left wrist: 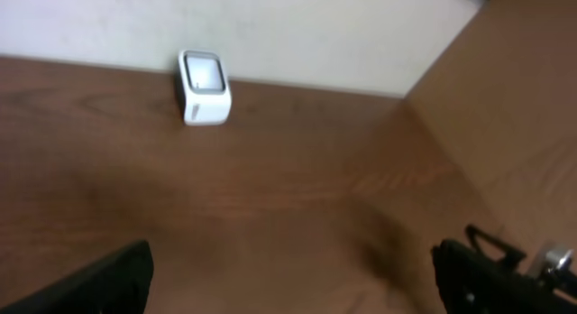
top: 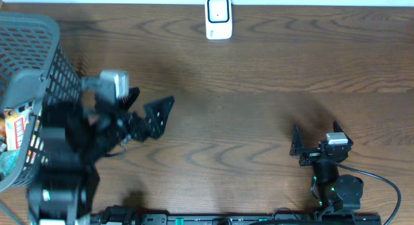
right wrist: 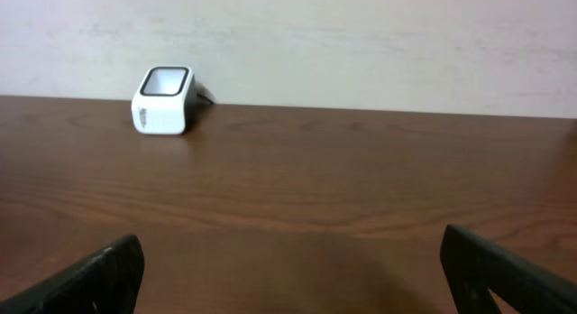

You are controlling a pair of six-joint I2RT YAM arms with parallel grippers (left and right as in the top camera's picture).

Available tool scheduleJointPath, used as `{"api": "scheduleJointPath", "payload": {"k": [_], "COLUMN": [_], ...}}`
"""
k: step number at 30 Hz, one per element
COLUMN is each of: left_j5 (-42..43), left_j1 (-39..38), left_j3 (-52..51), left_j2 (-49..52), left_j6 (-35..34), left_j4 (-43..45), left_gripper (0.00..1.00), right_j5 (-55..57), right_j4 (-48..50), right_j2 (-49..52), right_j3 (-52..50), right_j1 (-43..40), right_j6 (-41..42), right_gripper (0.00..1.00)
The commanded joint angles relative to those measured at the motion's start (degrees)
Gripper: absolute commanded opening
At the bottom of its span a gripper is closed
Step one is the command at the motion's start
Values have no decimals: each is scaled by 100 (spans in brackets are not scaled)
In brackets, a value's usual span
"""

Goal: Scan the item barcode
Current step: 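Reach the left gripper into the grey basket and grasp a snack bag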

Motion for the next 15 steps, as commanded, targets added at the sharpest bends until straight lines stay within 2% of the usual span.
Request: {"api": "scheduleJointPath", "payload": {"k": [1,4,8,11,15], "left_j5": [369,302,-645,-1480,-2050], "left_j1": [-28,-22,175,599,1412], "left_j3": [1043,1532,2341,3342,5160], "left_j2": [691,1014,1453,2074,3320], "left_j6": [837,841,839,844,946], "left_j4": [-354,-127,-227,-841,-2201], "left_gripper": [97,98,97,97,98], "right_j5": [24,24,24,24,24], "right_j4": [-17,-17,-17,-17,-17], "right_j2": [-35,-35,-35,-35,-35], "right_j3": [-13,-13,-13,-13,-13], "right_j1": [-13,-13,-13,-13,-13], "right_j6": [-4,-4,-4,-4,-4], "right_gripper": [99,99,99,99,99]}}
